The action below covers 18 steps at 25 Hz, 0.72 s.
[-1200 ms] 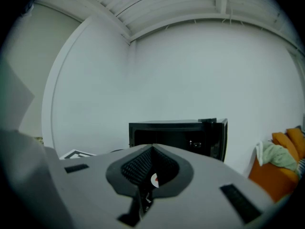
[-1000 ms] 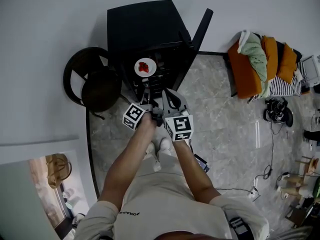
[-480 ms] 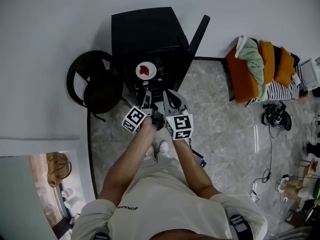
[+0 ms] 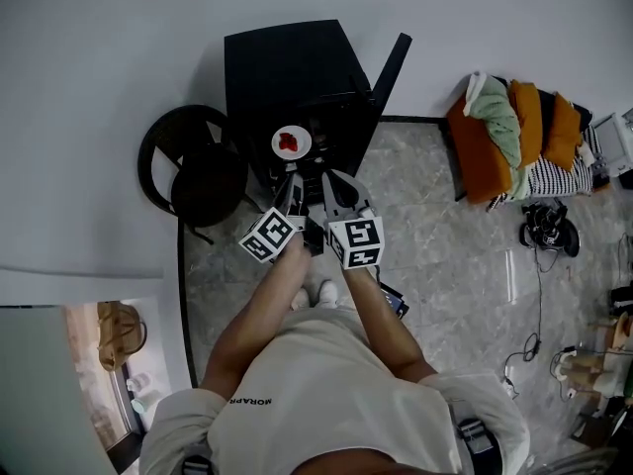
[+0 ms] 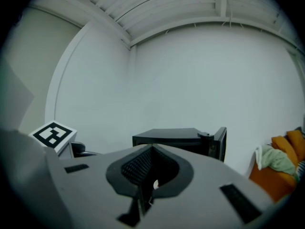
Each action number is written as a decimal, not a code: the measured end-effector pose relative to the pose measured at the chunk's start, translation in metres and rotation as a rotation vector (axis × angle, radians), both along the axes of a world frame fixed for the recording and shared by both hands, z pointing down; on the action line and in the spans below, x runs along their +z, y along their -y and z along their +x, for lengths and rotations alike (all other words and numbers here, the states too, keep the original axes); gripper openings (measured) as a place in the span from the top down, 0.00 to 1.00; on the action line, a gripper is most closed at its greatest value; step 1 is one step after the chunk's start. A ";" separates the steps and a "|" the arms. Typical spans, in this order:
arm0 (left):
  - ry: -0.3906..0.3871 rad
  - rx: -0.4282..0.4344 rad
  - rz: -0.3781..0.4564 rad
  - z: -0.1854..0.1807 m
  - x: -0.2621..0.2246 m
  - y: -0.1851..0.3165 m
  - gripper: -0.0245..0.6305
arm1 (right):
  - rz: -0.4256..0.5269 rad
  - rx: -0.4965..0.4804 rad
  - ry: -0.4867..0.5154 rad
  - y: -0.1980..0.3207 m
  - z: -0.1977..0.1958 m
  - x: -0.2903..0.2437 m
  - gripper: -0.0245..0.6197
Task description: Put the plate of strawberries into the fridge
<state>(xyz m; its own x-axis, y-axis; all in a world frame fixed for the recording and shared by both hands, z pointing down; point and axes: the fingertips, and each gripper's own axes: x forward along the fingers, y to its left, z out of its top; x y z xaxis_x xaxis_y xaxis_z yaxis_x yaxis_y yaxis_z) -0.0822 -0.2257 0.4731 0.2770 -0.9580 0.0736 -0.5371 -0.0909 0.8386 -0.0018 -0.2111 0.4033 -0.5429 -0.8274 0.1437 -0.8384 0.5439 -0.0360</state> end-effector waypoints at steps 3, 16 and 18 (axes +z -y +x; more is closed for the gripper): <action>0.084 0.015 0.059 0.001 -0.020 -0.003 0.96 | -0.005 -0.005 0.002 -0.001 -0.001 -0.003 0.94; 0.289 0.053 0.190 0.010 -0.072 -0.016 0.96 | 0.043 -0.001 0.025 -0.009 0.003 -0.029 0.94; 0.334 0.055 0.218 0.013 -0.080 -0.014 0.96 | 0.051 -0.001 0.025 -0.007 0.004 -0.033 0.94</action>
